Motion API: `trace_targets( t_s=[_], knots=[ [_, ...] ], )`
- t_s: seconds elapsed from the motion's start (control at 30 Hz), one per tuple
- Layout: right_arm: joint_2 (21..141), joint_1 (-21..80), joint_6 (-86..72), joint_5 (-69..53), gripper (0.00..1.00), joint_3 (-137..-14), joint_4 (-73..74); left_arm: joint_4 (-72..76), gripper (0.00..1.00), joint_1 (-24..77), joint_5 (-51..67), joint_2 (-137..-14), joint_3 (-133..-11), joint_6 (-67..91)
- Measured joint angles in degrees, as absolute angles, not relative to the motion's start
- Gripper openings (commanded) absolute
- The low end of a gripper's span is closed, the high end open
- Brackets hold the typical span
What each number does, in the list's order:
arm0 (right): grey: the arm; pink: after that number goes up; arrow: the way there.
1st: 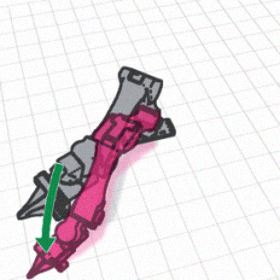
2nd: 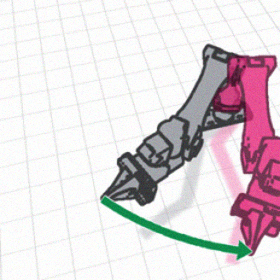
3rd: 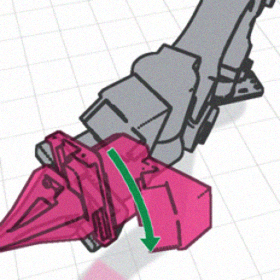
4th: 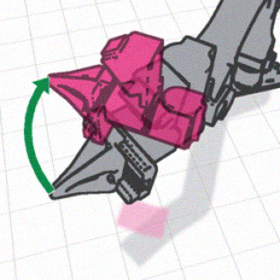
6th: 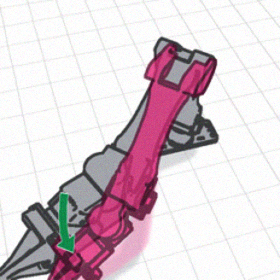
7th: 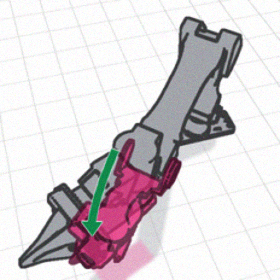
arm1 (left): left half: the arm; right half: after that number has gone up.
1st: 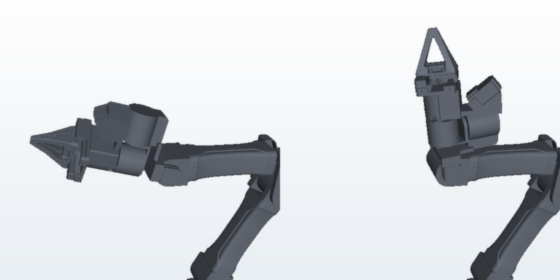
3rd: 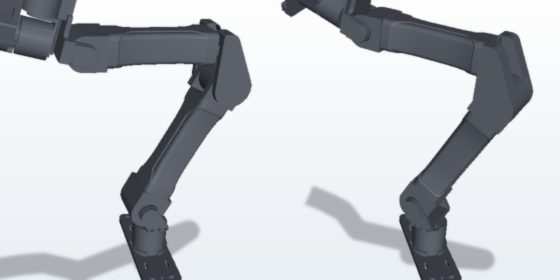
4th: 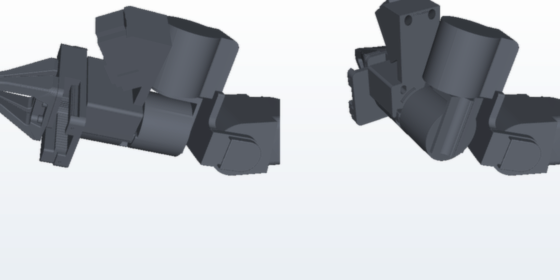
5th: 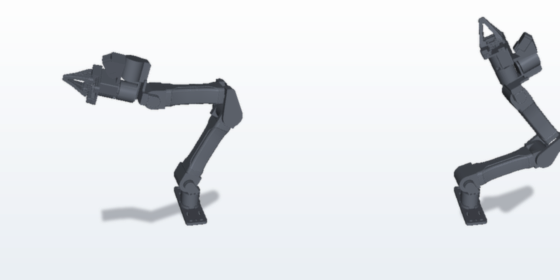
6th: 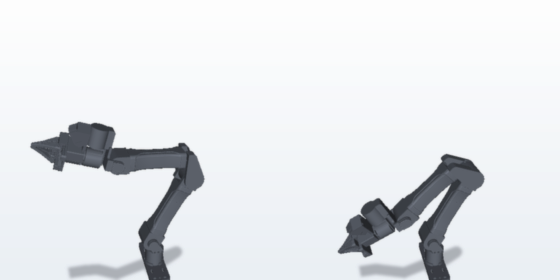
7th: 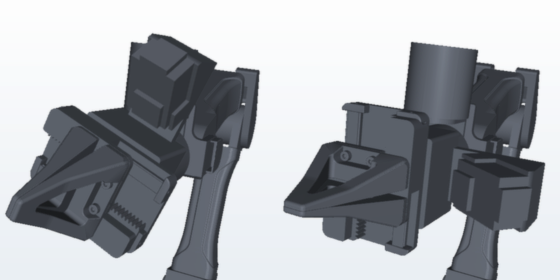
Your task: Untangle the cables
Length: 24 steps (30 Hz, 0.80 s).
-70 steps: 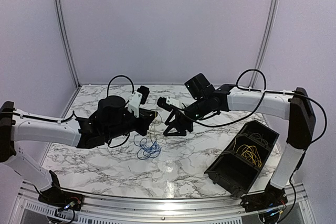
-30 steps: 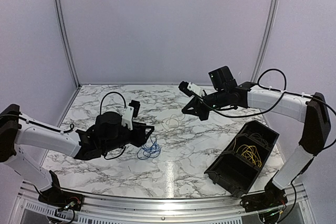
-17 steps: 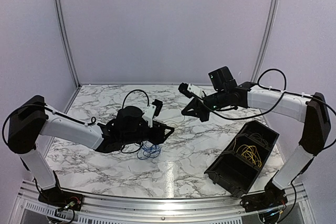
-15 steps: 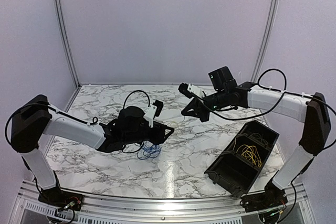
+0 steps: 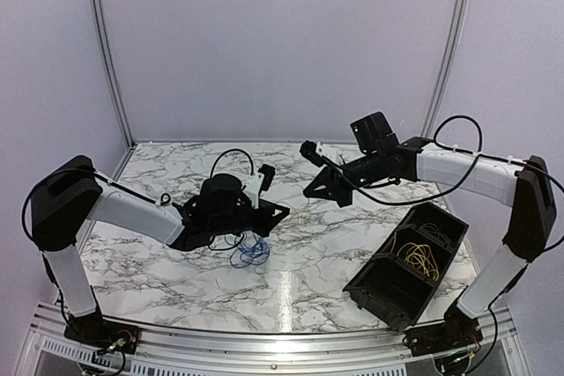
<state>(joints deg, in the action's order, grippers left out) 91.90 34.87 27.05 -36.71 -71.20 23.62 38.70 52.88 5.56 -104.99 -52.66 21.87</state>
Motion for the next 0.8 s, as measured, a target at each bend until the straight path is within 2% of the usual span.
trace_targets(
  t_s=[0.07, 0.23, 0.37, 0.5, 0.63, 0.8],
  knots=[
    [92.09, 34.87, 27.05, -37.10, 0.00, -71.20, 23.66, 39.64, 0.02, 52.90, 6.00, -104.99, -52.66, 22.02],
    [92.90, 34.87, 27.09, -36.40, 0.00, -71.20, 23.66, 40.18, 0.27, 52.88, 7.46, -103.31, -50.70, 22.72],
    [93.01, 34.87, 27.42, -35.11, 0.00, -71.16, 23.64, 34.00, 0.37, 52.86, 10.74, -98.15, -49.50, 22.37],
    [93.03, 34.87, 27.94, -34.83, 0.00, -71.09, 23.68, 26.87, 0.63, 52.93, 12.29, -92.36, -49.98, 20.60],
    [93.03, 34.87, 28.32, -35.29, 0.00, -71.09, 23.90, 22.13, 0.65, 52.86, 8.23, -91.15, -51.16, 17.85],
    [93.03, 34.87, 28.36, -36.80, 0.00, -71.09, 24.14, 18.57, 0.52, 52.23, 7.03, -95.55, -54.41, 14.74]
  ],
)
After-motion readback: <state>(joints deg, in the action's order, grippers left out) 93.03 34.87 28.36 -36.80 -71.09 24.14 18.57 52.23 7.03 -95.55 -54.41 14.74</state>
